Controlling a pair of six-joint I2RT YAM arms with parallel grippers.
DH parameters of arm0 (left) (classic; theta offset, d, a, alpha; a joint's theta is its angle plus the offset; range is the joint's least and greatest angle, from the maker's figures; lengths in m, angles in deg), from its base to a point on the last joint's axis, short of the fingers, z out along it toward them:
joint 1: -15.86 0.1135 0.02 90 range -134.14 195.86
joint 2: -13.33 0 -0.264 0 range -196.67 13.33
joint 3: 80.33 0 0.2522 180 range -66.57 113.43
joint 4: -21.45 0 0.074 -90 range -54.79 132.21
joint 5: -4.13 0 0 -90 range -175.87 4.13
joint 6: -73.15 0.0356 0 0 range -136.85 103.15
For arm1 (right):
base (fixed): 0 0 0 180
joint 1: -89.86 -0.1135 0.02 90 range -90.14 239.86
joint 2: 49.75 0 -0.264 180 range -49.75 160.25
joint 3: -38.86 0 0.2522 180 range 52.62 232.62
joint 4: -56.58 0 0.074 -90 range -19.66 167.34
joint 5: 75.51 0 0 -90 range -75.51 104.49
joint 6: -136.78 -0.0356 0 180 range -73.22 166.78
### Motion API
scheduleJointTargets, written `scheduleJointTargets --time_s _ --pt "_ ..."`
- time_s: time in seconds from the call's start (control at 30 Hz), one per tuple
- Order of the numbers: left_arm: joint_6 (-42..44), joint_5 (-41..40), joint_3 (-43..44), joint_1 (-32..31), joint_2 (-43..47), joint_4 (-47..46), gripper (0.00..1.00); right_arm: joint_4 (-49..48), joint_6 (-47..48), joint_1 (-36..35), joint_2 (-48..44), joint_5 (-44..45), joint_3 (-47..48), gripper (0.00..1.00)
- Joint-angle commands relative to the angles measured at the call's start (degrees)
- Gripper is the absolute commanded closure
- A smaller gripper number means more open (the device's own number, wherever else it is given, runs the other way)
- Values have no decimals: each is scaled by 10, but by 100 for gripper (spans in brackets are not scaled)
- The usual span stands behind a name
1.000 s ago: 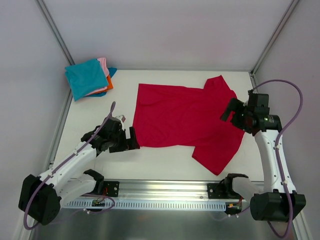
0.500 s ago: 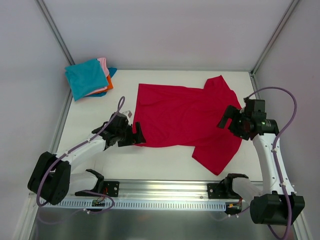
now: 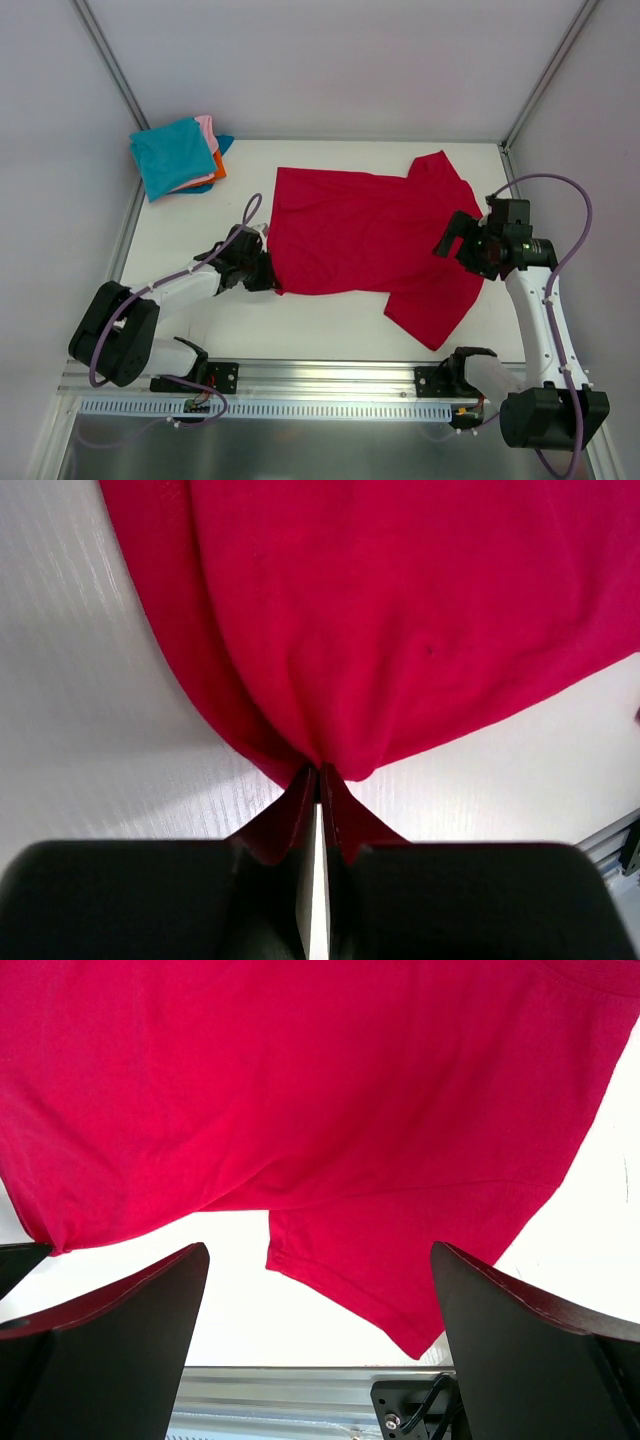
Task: Fold and stack the t-shirts
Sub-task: Flatten out the tshirt
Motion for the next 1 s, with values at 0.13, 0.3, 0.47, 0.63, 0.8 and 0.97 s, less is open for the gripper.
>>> scheduleJointTargets --time_s 0.13,0.3,0.47,0.63,0.8,0.97 --pt "20 -20 38 -2 41 52 100 1 6 3 -1 -10 -11 0" --pt "27 -53 79 -2 95 131 100 -2 7 3 -1 -6 -17 1" --pt "37 -103 115 -3 137 207 100 -3 8 3 -1 -7 -18 0" --pt "42 -137 122 -2 129 238 100 -3 9 3 -4 -10 -19 0" --pt "35 -178 127 -2 92 256 81 0 12 3 -8 -10 -19 1" --pt "-7 -294 124 -2 66 283 59 3 13 3 -16 -13 -24 0"
